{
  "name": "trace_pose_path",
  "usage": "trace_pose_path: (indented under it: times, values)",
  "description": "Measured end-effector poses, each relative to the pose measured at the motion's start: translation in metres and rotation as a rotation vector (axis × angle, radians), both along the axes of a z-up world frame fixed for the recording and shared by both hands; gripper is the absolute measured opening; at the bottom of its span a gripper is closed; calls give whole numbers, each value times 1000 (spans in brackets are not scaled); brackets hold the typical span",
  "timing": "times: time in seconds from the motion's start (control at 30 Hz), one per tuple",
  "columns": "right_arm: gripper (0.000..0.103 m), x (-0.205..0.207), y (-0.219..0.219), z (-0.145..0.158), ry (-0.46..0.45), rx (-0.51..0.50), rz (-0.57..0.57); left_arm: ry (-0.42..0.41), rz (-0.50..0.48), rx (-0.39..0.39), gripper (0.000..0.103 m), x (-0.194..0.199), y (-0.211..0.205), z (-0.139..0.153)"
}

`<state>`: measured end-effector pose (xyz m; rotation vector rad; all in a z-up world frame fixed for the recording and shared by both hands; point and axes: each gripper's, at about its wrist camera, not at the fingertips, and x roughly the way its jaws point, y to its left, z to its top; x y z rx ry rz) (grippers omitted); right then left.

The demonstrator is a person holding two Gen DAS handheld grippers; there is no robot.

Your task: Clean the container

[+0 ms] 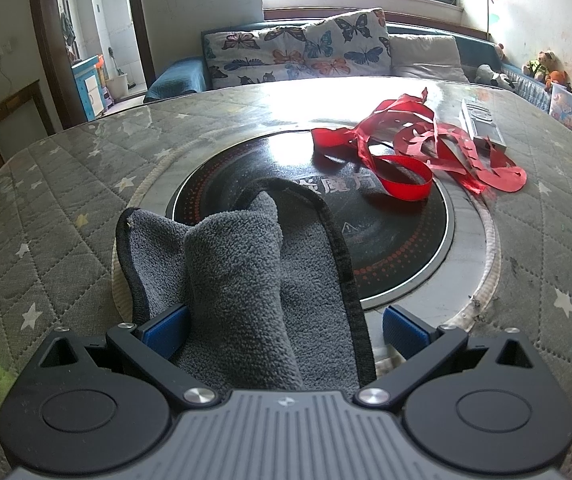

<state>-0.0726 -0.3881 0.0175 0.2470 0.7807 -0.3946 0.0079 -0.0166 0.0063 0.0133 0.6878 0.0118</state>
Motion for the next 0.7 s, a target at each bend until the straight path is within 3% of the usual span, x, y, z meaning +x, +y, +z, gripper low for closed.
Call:
trace_pose_path:
  times: [0.7]
  values:
    - [103, -5, 1, -5, -58, -35, 14, 0, 0, 0, 103, 0, 0, 0]
